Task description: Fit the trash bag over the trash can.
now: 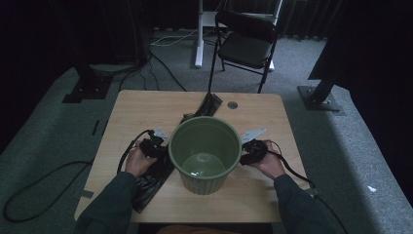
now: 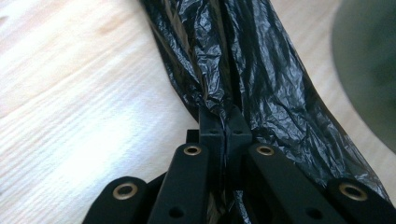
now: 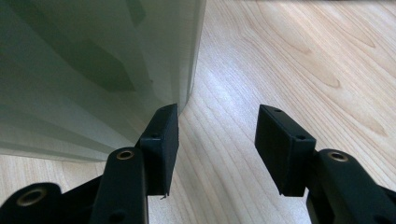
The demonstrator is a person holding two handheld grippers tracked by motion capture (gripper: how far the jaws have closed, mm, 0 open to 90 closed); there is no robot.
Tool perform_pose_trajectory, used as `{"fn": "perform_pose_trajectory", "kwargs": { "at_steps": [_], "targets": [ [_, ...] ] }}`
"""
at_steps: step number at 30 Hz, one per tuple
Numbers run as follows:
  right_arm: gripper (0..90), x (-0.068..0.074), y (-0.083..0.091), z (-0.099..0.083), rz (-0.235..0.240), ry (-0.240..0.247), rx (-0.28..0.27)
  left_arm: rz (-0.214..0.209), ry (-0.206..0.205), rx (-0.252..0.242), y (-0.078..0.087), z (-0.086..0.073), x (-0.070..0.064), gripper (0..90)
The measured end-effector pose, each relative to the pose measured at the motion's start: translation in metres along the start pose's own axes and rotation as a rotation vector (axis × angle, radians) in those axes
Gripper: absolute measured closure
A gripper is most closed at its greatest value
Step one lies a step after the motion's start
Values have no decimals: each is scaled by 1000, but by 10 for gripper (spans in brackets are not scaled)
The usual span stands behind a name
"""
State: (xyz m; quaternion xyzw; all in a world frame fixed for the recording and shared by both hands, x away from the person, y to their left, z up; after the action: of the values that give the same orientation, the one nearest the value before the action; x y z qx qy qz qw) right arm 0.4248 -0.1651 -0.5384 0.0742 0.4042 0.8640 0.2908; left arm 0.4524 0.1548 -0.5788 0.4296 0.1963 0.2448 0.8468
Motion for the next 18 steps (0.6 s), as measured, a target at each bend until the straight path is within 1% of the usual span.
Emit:
{"fn": "perform_pose_trajectory", "kwargs": {
  "at_steps": [2, 4, 5, 8, 11, 12, 16, 18],
  "targets": [
    [492, -2, 1, -1, -1, -3, -1, -17, -19, 3, 2, 1, -3, 893],
    [493, -4, 2, -2, -2, -10, -6, -28, -21, -17, 6, 4, -5, 893],
    [493, -4, 3, -2, -2, -9, -9, -35, -28, -29, 9, 6, -5, 893],
    [493, -5, 5, -2, -2, -11, -15, -49, -45, -46, 18, 9, -6, 892],
    [493, -5, 6, -3, -2, -13, -14, -54, -59, -73, 31, 12, -4, 892],
    [493, -5, 6, -3, -1, -13, -14, -57, -55, -85, 35, 13, -5, 892],
    [494, -5, 5, -3, 1, -12, -12, -79, -67, -133, 57, 18, -5, 892],
    [495, -5, 5, -3, 2, -11, -11, -77, -74, -150, 66, 21, -5, 892]
  ]
}}
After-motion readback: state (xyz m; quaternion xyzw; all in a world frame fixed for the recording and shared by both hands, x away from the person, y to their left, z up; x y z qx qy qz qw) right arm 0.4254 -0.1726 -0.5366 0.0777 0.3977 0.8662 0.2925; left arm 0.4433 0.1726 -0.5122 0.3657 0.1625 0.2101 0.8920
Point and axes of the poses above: each handheld gripper's, and its own axes: y roughly backward along the jaws, z roughly out of its top, x roughly to its left, the point moved 7 cm from there along -y, roughly forward along the jaws, and after that the axes turned 8 degrees about -z, right-handed, at the moved point
